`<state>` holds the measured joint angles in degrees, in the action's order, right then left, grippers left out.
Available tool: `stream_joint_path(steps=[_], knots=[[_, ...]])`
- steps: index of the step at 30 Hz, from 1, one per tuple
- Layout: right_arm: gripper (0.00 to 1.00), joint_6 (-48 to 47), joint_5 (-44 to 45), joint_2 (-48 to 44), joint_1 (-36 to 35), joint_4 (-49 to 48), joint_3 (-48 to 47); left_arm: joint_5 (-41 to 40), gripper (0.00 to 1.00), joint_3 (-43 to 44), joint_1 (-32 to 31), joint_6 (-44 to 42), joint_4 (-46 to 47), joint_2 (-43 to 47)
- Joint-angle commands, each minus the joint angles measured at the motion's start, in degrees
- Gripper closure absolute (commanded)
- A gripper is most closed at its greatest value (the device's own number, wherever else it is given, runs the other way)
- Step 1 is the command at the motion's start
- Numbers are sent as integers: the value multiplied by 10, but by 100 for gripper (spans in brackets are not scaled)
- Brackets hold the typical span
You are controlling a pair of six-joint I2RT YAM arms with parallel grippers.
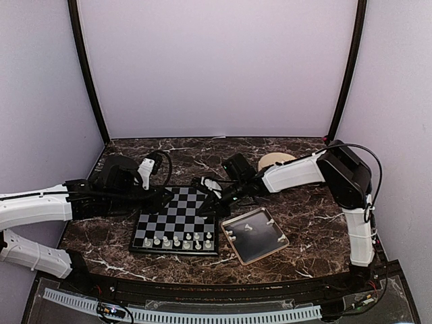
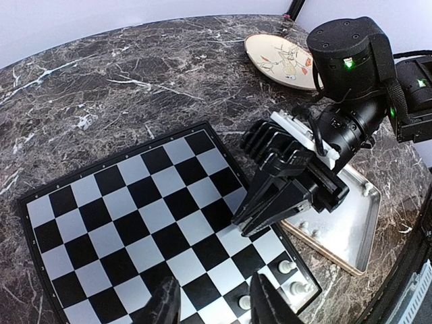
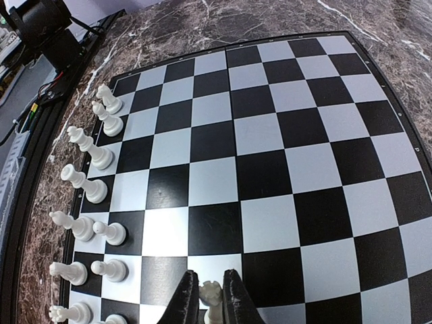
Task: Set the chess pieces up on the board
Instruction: Place the rook on the chessboard.
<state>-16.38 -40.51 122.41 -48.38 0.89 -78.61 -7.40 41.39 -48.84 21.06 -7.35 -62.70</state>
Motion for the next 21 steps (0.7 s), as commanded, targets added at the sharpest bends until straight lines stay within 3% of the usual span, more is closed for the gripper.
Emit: stream_joint_path(steps=[1, 15, 16, 17, 19, 20, 21], knots=[[87, 4, -9, -8, -2, -6, 4, 10, 63, -11, 3, 3, 7, 0], [87, 4, -9, -49, -1, 28, 1, 24, 61, 1, 3, -5, 12, -22], [31, 6, 35, -50, -1, 33, 1, 24, 61, 2, 3, -7, 13, -24], [31, 0, 26, -52, 0, 36, 0, 24, 61, 3, 3, -9, 13, -27], [45, -4, 15, -60, 3, 44, 1, 19, 61, 5, 3, -12, 12, -29], [53, -7, 13, -62, 4, 48, 1, 18, 61, 6, 4, -15, 12, -30], [73, -14, 10, -64, 4, 56, -2, 18, 61, 6, 6, -16, 13, -30]])
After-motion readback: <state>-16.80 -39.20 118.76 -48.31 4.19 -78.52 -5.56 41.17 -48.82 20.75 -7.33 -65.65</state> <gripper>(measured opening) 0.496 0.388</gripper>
